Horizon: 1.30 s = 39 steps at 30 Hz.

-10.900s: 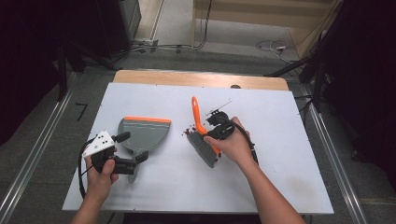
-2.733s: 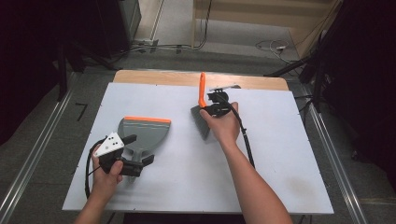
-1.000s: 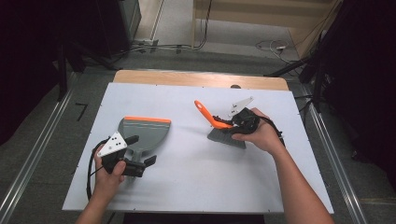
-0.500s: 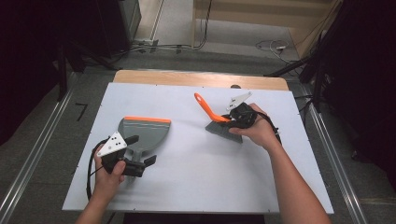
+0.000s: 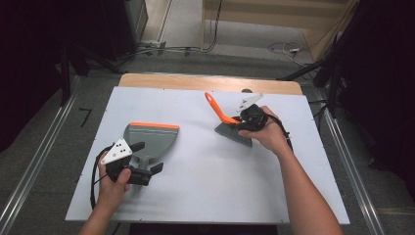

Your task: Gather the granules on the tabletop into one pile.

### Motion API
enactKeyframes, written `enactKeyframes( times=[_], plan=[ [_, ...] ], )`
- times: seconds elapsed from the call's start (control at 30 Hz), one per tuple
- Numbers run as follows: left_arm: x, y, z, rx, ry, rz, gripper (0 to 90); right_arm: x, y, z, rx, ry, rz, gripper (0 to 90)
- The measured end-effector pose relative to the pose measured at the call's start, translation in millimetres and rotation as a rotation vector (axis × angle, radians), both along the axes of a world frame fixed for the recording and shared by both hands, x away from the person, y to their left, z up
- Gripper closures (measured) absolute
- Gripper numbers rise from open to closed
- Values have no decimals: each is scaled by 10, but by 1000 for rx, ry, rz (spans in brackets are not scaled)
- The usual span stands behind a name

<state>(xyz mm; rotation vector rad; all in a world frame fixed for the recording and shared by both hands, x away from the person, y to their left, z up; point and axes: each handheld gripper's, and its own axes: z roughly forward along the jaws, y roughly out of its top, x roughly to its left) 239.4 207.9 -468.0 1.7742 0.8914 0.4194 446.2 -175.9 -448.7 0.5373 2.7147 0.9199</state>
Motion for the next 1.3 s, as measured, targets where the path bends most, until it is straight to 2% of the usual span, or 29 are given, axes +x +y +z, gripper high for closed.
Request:
enactKeyframes(
  times=[0.37,0.5,0.73,0.97,1.1,1.23,1.3],
  plan=[
    [3,1,-2,3,0,0,0,41,10,-1,11,-7,-37,673],
    [4,2,-2,3,-1,-1,0,31,13,6,21,14,-46,674],
    [4,8,1,2,1,1,0,-15,5,65,13,25,-51,677],
    [8,4,-1,4,3,-3,0,-53,-60,185,70,34,-72,677],
    [10,1,-2,3,3,-3,0,-86,-57,230,102,81,-103,677],
    [9,-6,-4,2,5,-5,0,-144,44,214,116,164,-105,677],
    [8,-4,-3,2,4,-5,0,-175,128,154,112,213,-98,677]
  ],
)
